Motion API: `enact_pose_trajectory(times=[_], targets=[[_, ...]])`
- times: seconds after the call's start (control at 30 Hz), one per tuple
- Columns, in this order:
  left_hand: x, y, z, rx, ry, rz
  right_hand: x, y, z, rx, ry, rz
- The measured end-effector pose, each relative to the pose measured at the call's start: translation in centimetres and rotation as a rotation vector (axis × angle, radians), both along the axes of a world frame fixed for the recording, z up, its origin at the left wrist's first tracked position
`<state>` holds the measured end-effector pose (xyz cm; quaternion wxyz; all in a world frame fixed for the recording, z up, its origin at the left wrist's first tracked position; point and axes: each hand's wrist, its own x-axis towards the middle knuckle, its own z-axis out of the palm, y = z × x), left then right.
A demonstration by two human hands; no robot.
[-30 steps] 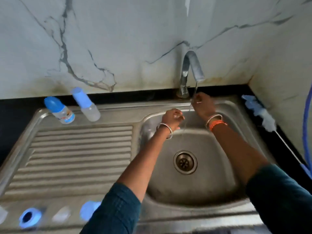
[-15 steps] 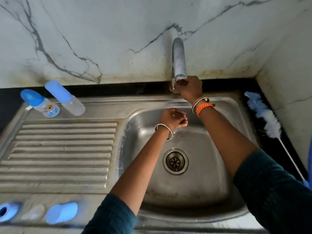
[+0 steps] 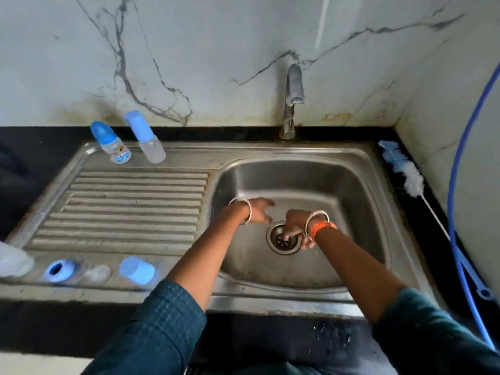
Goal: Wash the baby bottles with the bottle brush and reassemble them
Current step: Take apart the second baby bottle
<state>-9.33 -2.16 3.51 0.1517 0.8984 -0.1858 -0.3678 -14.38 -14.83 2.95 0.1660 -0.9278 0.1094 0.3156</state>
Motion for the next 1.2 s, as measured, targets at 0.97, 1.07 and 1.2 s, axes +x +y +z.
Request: enact_pose_trajectory(times=[0.97, 1.07, 1.2], targets=[[15.7, 27.2, 3.6, -0.77, -0.662, 0.842, 20.1, 28.6, 13.2, 0.038, -0.851, 0.404], [17.4, 27.7, 2.1, -0.791, -0.627, 0.816, 23.2, 30.7, 11.9, -0.039, -0.723, 0.413], [18.0, 27.5, 0.9, -0.81, -0.641, 0.733, 24.5, 30.6, 11.7, 0.057, -0.647, 0.4]])
